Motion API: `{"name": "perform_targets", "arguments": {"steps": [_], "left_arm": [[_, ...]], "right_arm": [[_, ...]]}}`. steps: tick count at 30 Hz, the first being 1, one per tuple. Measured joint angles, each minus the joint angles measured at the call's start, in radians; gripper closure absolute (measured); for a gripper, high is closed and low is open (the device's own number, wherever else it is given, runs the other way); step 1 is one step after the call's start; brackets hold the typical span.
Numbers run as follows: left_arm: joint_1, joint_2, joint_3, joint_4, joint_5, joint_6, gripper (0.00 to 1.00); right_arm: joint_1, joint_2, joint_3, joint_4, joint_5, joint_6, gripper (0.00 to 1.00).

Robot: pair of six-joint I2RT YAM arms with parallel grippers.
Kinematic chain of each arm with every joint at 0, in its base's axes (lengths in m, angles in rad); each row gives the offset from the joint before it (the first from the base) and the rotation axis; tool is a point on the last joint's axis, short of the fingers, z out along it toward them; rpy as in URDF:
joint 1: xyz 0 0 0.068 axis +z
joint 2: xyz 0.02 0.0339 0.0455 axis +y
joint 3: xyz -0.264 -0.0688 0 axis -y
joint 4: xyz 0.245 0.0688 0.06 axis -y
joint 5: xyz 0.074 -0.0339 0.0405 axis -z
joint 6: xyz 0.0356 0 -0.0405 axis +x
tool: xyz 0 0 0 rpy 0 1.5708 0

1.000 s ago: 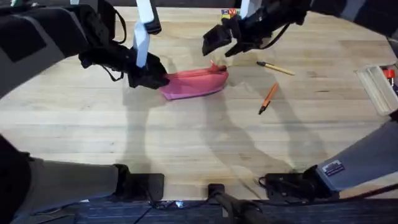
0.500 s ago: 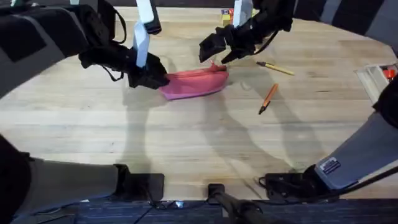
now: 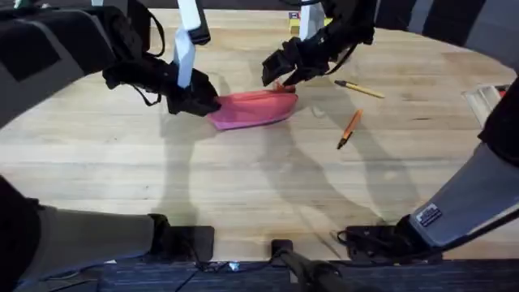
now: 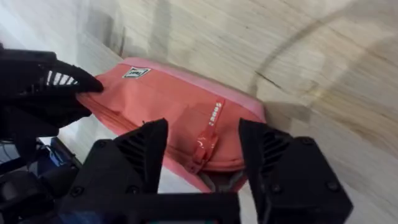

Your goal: Unzip the bag, pick up the pens from the table one at a time and place them inside, then zip the bag closed.

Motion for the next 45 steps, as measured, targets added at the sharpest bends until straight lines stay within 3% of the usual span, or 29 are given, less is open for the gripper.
{"name": "perform_targets", "arguments": {"steps": [6,10,13,14,33,45], "left_arm": [[0.0,0.0,0.0,0.0,0.0,0.0,0.958],[0.0,0.0,0.0,0.0,0.0,0.0,0.959],[0.0,0.0,0.0,0.0,0.0,0.0,0.959],[0.0,0.0,0.0,0.0,0.0,0.0,0.959],[0.0,0.0,0.0,0.0,0.0,0.0,0.959],[0.0,0.0,0.0,0.0,0.0,0.0,0.959]], "right_arm": [[0.0,0.0,0.0,-0.012,0.003,0.0,0.48],[0.0,0.0,0.0,-0.015,0.003,0.0,0.665],[0.001,0.0,0.0,-0.016,0.003,0.003,0.917],[0.002,0.0,0.0,-0.016,0.003,0.003,0.957],[0.002,0.0,0.026,-0.015,0.002,0.003,0.97],[0.015,-0.066,0.043,-0.034,-0.013,0.003,0.969]]}}
